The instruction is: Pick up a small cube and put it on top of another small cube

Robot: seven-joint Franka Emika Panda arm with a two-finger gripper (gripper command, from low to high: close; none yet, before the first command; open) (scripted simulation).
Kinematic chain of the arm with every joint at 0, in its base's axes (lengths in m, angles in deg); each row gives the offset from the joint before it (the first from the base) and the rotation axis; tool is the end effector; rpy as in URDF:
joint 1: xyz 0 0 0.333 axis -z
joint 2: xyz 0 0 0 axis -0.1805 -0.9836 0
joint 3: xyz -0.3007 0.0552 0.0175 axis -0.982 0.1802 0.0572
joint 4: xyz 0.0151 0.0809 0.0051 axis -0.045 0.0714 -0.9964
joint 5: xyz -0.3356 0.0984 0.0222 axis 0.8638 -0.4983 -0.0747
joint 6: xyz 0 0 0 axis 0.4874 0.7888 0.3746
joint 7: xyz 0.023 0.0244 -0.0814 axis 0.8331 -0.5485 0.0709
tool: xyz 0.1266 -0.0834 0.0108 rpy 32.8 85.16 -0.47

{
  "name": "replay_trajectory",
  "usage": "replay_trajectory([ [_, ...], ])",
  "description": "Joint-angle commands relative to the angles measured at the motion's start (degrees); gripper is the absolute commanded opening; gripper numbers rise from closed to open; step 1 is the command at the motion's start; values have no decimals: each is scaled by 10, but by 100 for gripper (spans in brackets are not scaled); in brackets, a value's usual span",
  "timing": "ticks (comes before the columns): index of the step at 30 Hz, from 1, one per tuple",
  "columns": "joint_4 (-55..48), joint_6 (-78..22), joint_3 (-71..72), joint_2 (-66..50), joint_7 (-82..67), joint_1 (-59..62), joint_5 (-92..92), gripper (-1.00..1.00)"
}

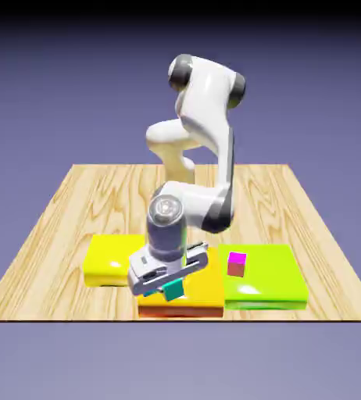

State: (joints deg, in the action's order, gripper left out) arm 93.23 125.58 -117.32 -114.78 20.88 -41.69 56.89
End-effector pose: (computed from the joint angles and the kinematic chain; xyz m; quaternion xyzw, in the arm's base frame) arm 0.5234 0.0239 0.2091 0.9824 -0.0737 -0.1682 0.0341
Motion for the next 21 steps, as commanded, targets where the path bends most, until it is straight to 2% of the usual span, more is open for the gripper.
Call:
replay_trajectory([
  [1,18,7,17,19,-7,-3,26,-100],
  [15,263,93,249,285,-107,-39,375,-100],
  [21,264,140,249,271,-102,-27,402,-100],
])
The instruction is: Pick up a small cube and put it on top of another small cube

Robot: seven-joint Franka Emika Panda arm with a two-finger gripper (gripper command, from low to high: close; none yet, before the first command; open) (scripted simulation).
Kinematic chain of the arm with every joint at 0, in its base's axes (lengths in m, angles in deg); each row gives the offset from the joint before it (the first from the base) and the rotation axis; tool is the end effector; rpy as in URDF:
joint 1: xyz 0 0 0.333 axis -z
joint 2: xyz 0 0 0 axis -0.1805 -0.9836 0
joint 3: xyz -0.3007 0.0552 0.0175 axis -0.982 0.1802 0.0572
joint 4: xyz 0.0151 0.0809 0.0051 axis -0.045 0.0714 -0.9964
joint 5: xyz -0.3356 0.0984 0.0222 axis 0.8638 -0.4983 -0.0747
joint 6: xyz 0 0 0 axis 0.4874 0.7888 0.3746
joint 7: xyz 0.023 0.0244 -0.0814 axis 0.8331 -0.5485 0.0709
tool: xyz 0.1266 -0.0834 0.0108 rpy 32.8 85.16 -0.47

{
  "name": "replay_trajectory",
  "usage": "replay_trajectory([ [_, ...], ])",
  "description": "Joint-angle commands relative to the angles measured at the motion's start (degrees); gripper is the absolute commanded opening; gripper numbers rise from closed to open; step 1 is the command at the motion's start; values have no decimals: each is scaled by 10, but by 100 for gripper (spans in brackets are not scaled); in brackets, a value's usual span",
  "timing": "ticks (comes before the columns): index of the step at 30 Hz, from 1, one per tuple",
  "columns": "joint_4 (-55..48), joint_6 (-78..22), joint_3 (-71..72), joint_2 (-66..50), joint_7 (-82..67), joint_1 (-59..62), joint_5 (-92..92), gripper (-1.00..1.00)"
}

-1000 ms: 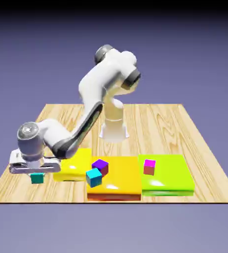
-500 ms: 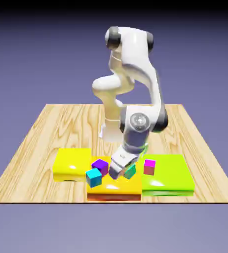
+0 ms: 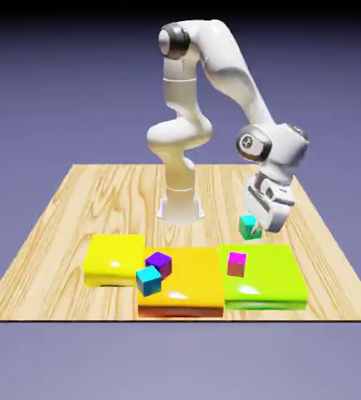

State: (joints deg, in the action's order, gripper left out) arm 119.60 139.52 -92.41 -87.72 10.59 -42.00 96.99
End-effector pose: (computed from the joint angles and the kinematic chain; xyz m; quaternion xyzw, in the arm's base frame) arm 0.4039 0.1646 0.2686 0.8769 0.4445 -0.0572 0.1739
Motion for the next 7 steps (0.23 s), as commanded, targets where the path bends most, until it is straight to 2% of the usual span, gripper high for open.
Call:
replay_trajectory([
  [1,6,25,-5,-19,9,-20,11,-100],
  [4,18,77,-15,-58,25,-13,32,-100],
  [5,18,77,-15,-58,25,-13,32,100],
  [7,12,52,-10,-39,17,-17,22,100],
])
